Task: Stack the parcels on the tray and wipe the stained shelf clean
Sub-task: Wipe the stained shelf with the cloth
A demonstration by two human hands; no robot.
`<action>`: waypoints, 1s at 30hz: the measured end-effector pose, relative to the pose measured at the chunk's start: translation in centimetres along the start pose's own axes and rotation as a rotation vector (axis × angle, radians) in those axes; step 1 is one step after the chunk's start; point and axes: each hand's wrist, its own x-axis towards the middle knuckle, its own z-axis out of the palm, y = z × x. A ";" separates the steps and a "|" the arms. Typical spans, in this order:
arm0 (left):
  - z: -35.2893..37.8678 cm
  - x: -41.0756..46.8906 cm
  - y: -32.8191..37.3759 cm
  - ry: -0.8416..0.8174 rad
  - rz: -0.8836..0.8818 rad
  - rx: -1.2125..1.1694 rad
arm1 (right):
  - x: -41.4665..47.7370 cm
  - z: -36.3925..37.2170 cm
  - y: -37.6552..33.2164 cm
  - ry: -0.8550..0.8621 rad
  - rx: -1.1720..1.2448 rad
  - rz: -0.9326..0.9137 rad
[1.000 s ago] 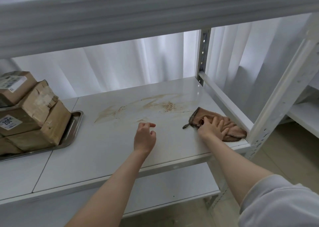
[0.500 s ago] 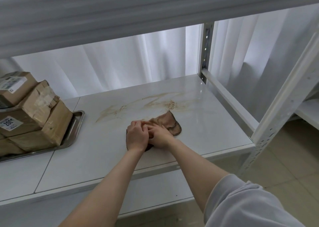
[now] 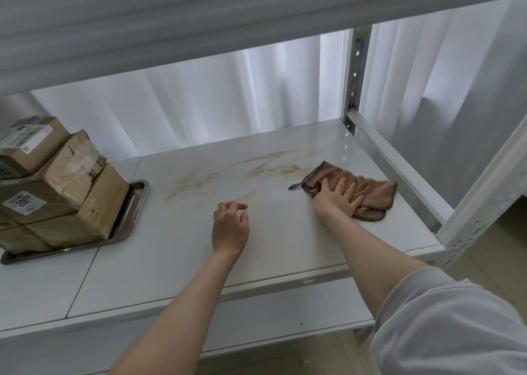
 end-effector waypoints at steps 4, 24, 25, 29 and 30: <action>-1.9 0.2 -2.2 0.055 -0.036 -0.004 | -2.2 2.3 -5.3 -0.032 -0.068 -0.210; -4.0 -1.1 -2.7 0.103 -0.036 -0.040 | -10.1 5.6 -7.4 -0.070 0.203 -0.688; -3.2 -1.6 -1.5 0.078 -0.018 -0.058 | -9.7 5.0 -5.3 -0.007 0.148 -0.626; -0.6 -3.2 2.2 -0.031 0.073 -0.101 | -7.8 2.3 1.9 0.161 0.065 -0.317; -0.2 -3.6 3.0 -0.053 0.090 -0.107 | -7.4 1.8 3.7 0.169 0.044 -0.223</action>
